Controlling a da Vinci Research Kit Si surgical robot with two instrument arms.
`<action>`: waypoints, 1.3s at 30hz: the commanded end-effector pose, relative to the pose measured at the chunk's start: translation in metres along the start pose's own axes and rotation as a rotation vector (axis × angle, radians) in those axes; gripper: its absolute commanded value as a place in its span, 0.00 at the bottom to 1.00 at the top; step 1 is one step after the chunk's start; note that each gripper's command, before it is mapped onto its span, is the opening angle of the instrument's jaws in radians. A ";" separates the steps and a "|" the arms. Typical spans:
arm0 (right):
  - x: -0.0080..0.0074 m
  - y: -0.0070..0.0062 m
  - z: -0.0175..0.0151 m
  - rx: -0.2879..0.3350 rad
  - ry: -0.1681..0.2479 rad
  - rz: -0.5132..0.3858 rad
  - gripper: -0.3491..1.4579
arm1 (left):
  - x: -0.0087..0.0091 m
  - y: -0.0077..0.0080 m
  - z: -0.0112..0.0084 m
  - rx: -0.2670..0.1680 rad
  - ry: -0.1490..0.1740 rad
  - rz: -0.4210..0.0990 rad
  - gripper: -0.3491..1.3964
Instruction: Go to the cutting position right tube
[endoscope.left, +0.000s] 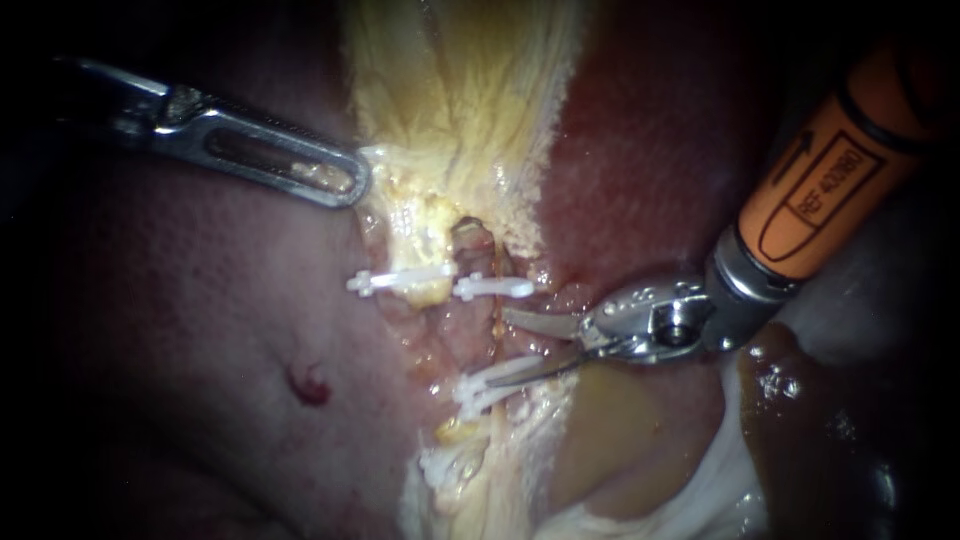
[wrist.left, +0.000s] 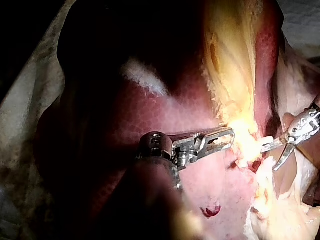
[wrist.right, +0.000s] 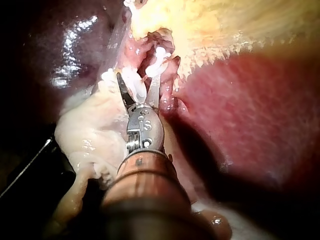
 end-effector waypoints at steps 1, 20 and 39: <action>0.0001 0.0001 0.0001 0.001 0.001 -0.001 0.99 | 0.0000 0.0000 0.0000 -0.001 0.000 0.000 0.00; 0.0014 0.0007 0.0025 0.096 0.077 -0.006 0.99 | 0.0000 0.0000 0.0000 -0.001 0.000 0.000 0.00; 0.0035 -0.0035 0.0016 0.294 0.179 -0.019 0.99 | 0.0000 0.0000 0.0000 -0.001 0.000 0.000 0.00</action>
